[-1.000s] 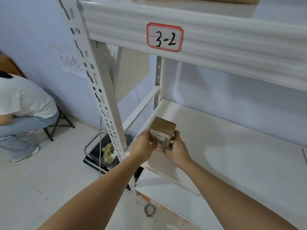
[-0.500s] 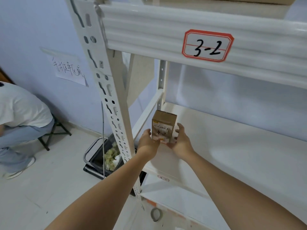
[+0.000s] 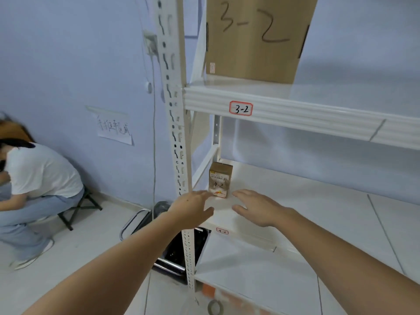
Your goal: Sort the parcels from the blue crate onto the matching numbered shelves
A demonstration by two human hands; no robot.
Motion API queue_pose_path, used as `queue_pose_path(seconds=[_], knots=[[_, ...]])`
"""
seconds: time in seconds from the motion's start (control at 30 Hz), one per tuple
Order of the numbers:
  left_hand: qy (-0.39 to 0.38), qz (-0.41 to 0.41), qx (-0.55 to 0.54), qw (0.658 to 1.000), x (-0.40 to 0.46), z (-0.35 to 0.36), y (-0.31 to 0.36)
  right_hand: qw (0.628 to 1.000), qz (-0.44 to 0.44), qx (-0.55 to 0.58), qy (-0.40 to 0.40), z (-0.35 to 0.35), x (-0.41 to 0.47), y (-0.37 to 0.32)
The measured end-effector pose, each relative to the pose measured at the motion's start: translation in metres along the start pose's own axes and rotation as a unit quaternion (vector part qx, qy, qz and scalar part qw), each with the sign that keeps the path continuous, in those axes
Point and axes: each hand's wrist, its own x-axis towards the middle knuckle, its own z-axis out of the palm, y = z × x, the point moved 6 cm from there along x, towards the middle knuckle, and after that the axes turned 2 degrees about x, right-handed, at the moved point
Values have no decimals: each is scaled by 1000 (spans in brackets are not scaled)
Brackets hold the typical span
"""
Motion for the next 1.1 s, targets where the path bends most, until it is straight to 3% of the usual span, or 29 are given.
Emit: queue_pose_path(seconds=[0.23, 0.6, 0.9, 1.1], knots=[[57, -64, 41, 996, -131, -32, 4, 991, -122, -50, 4, -9, -77, -77], [90, -210, 46, 972, -406, -20, 4, 953, -297, -65, -14, 47, -228, -256], [141, -324, 37, 935, -640, -26, -30, 916, -391, -86, -34, 106, -327, -434], [127, -385, 37, 913, -802, 0, -60, 910, -404, -78, -50, 166, -397, -528]])
